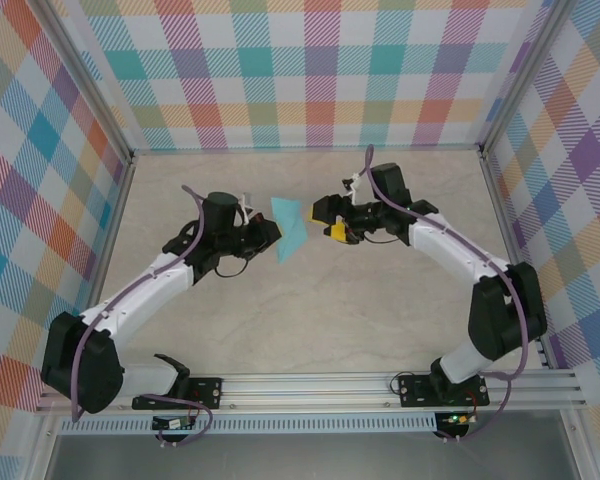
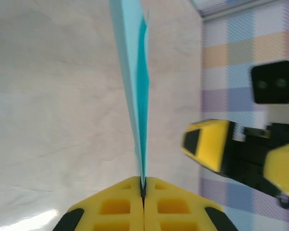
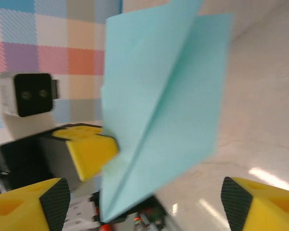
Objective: Fold a paper plane with a square sheet of paper (pick it up from the middle)
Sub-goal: Turn over the paper at the center of the table.
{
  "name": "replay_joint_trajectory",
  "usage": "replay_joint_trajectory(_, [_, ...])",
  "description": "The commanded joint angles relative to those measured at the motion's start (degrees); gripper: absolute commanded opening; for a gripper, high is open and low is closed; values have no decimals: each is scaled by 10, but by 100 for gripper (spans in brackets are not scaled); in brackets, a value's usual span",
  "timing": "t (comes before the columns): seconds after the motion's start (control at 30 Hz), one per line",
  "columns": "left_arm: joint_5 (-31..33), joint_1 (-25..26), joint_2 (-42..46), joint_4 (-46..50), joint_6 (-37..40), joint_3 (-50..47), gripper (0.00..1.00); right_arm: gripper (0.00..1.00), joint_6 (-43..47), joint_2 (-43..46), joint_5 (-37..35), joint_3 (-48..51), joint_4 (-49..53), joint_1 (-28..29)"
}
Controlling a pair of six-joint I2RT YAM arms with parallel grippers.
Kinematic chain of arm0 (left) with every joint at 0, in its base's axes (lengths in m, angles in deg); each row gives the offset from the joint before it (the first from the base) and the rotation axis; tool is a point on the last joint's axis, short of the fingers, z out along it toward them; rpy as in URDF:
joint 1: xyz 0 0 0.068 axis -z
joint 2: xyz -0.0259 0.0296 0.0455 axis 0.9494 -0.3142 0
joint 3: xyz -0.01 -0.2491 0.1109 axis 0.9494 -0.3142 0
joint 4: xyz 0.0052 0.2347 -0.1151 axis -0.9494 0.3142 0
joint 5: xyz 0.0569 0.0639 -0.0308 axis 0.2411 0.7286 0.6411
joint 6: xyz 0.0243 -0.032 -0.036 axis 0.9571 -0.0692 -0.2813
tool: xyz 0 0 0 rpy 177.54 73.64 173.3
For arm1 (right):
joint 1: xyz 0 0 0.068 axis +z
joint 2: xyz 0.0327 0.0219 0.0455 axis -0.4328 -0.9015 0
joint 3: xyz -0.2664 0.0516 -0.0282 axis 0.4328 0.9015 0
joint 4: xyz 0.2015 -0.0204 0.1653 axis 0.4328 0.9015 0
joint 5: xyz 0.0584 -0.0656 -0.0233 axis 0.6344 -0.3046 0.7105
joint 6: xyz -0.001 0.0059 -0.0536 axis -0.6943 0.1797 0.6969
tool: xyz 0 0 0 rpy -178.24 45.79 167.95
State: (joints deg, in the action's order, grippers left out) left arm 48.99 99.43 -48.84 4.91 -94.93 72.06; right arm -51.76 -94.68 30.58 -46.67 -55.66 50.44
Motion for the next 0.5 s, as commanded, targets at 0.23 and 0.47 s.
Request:
replay_joint_trajectory(0.23, [491,89,-141,506,120,210,6,99,65,74,-282,35,142,-2])
replay_joint_trajectory(0.47, [560,143,-289,560,75,291,6,99,57,79,-324,51,152,-2])
